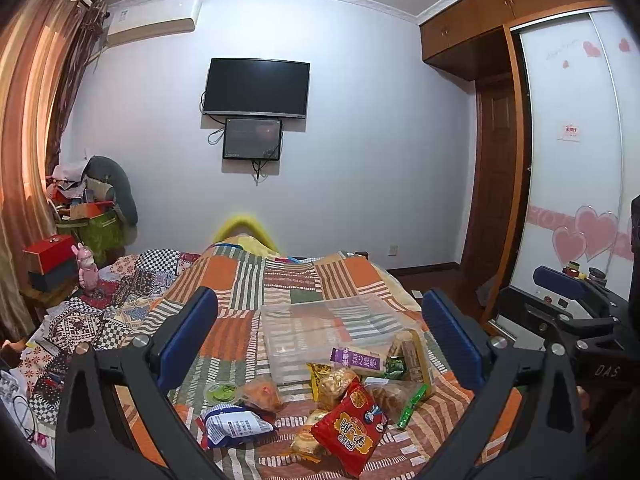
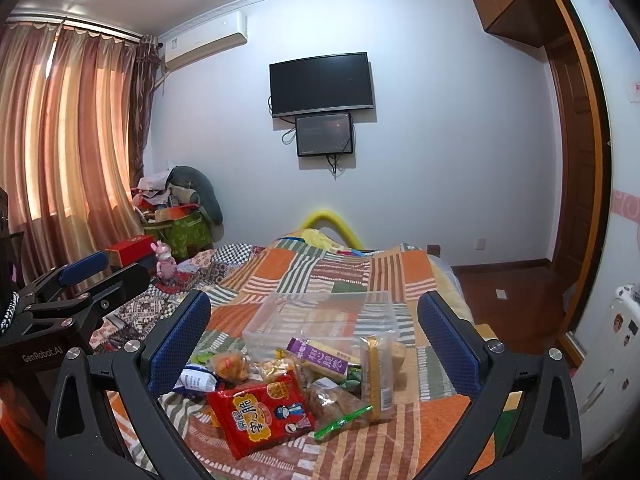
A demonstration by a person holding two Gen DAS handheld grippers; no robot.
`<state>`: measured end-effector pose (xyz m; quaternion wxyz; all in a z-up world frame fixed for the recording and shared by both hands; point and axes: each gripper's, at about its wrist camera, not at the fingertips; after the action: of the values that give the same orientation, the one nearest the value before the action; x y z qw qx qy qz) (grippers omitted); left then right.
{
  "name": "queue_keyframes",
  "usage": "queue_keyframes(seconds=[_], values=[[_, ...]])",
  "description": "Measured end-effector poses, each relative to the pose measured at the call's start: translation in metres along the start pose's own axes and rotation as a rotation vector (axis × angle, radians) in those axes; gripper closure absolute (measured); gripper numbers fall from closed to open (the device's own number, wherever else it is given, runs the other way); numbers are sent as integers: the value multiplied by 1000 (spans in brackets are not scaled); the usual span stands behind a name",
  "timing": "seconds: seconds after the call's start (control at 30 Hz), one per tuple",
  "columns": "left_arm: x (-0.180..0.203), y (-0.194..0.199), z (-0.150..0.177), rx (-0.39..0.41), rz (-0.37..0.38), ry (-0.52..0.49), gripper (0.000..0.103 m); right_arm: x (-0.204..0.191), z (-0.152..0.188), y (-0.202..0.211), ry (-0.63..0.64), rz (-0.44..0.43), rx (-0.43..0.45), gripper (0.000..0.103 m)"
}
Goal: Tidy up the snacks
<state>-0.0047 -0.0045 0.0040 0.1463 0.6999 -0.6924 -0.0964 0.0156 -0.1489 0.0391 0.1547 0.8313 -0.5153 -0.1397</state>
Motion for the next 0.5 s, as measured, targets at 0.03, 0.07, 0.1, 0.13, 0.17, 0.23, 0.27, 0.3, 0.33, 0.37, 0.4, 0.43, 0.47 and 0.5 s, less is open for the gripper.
queue_keyframes(seconds=[0.03,0.07,0.1,0.13,0.17,0.23,0.27,0.3,0.33,0.37,0.4,0.43,0.47,0.5], values=[[0,0,0,0,0,0,0,0,0,0,0,1,0,0],[1,0,0,-1,0,-1,0,-1,0,0,0,0,0,0],[-1,0,0,-2,1,-1,0,0,1,0,0,0,0,0],[-1,0,0,-2,0,-2,0,0,1,0,1,0,0,0],[-1,0,-1,-3,0,-2,0,-1,0,0,1,1,1,0],[0,0,-1,-2,0,-2,0,-1,0,0,4,3,2,0],[0,0,-1,-2,0,-2,0,-1,1,-1,4,2,2,0],[-1,0,-1,-2,0,-2,0,0,1,-1,3,1,2,0],[-1,0,-1,-2,0,-2,0,0,1,0,3,1,2,0],[-1,0,-1,-3,0,-2,0,0,1,0,3,2,3,0],[-1,0,-1,-3,0,-2,0,-1,1,0,3,2,2,0],[-1,0,-1,-2,0,-1,0,-1,0,0,3,2,2,0],[-1,0,-1,-2,0,-1,0,-1,1,0,3,2,2,0],[-1,0,-1,-2,0,-1,0,-1,1,0,3,2,2,0]])
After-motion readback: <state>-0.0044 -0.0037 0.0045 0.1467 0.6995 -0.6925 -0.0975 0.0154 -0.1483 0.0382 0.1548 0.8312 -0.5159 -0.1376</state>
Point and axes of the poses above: each gripper's, at about its wrist camera, not at the fingertips, and y roughly against the way its jaws point, x to its right, z to its underside, and after that the axes turned 8 degrees about -x, right-handed
